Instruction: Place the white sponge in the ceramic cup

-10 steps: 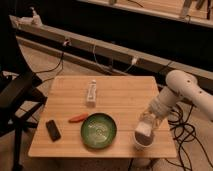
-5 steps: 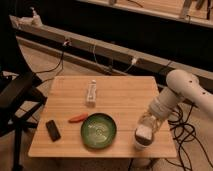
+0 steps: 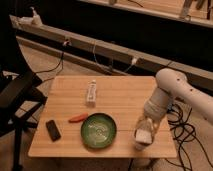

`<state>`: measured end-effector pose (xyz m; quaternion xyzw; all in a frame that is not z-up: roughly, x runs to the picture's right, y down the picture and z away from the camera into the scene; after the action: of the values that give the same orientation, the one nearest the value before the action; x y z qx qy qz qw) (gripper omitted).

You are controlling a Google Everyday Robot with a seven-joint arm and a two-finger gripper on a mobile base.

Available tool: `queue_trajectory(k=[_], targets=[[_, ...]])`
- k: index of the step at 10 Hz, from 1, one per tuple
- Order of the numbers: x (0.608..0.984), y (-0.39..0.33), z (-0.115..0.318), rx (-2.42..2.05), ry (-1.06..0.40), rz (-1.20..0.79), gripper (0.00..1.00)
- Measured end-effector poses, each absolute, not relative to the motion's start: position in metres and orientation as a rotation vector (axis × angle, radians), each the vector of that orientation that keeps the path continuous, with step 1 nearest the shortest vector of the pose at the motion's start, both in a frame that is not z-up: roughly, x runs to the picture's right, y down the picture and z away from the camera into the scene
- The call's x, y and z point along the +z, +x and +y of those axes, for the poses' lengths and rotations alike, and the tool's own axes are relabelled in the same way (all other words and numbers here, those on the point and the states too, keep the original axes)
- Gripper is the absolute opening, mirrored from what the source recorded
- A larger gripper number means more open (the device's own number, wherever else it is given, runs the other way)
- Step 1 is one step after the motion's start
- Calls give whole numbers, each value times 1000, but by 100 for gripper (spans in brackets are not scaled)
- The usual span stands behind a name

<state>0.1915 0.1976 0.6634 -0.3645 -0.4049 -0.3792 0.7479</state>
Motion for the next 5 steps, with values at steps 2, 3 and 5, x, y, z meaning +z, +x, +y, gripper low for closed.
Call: queue_trajectory(k=[2,3,5], targets=[[662,198,199,-823,-792,-895,80],[662,199,199,-821,-788,-897,78],[666,192,199,-821,-794,-878,57]])
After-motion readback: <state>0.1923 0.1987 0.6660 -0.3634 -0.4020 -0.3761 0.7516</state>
